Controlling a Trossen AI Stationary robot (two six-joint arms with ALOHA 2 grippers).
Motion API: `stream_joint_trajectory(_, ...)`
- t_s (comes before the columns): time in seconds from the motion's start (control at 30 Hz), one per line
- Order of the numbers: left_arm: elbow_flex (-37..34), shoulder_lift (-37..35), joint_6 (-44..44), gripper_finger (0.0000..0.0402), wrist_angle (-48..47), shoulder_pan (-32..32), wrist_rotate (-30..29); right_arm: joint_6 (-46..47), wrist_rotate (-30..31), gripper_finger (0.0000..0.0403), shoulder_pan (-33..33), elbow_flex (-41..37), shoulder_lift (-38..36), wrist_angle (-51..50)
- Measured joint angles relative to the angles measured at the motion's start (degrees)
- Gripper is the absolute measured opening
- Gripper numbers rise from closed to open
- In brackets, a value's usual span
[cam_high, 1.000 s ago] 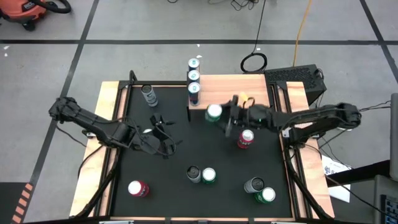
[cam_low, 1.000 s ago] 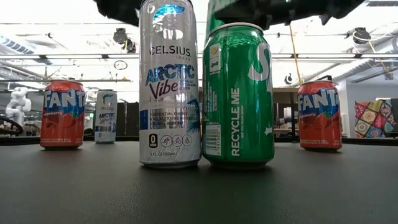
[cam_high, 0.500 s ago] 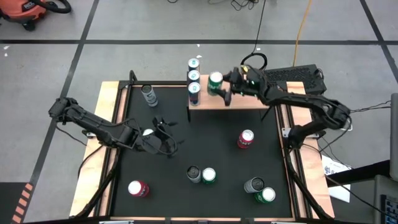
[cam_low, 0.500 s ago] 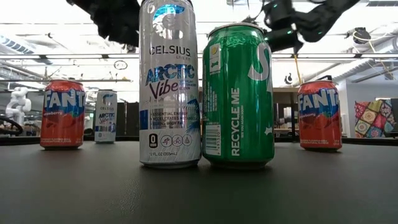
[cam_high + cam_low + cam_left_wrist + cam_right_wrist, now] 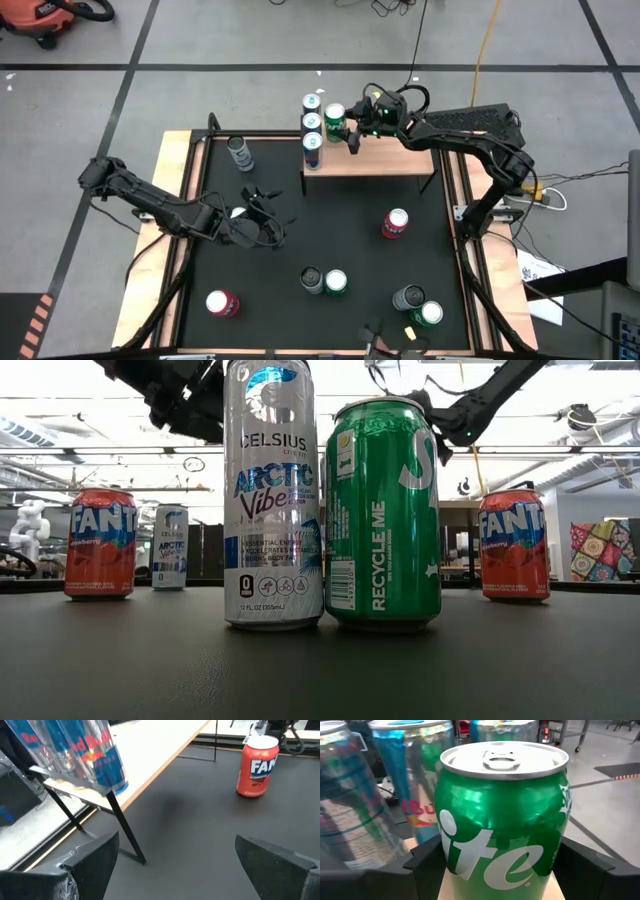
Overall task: Place canned beverage on shelf
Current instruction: Put the top right green soda can on the shelf, then put the left green soda can on the shelf aligned with the other green soda can
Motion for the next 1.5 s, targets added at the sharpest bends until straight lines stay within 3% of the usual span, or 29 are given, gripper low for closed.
stream_joint_trajectory(0.33,-0.2,0.0,0.0,0.0398,-0.1,0.0,-1.0,-0.1,-5.7,0.0293,-2.5,0.1,2.0,2.6)
stream_joint_trajectory(0.57,-0.2,0.0,0.0,0.0398,0.0,0.0,-1.8,-0.3,-5.5,0.0349,-2.7,0.0,2.1,4.6)
stream_joint_trajectory(0.7,-0.2,0.0,0.0,0.0398,-0.1,0.0,-2.3,0.3,-4.9,0.0360,-2.7,0.0,1.6,5.2)
stream_joint_trajectory(0.87,-0.2,0.0,0.0,0.0398,-0.2,0.0,-2.3,0.2,-0.8,0.0356,-2.2,-0.1,-3.6,2.5)
stream_joint_trajectory(1.0,-0.2,0.0,0.0,0.0398,-0.4,-0.1,-2.3,-2.1,3.2,0.0353,-0.5,-0.1,-11.2,-6.6)
stream_joint_trajectory(1.23,-0.2,0.0,0.1,0.0398,-0.2,-0.1,-2.5,0.6,5.6,0.0352,7.5,-1.0,-23.9,-24.5)
stream_joint_trajectory(1.33,-0.2,0.0,0.1,0.0398,-0.1,-0.1,-2.5,3.7,7.8,0.0352,14.3,-3.6,-27.9,-28.4)
stream_joint_trajectory(1.5,-0.2,0.0,0.1,0.0398,-0.1,-0.9,-0.4,7.0,16.9,0.0352,29.0,-9.4,-32.8,-29.3)
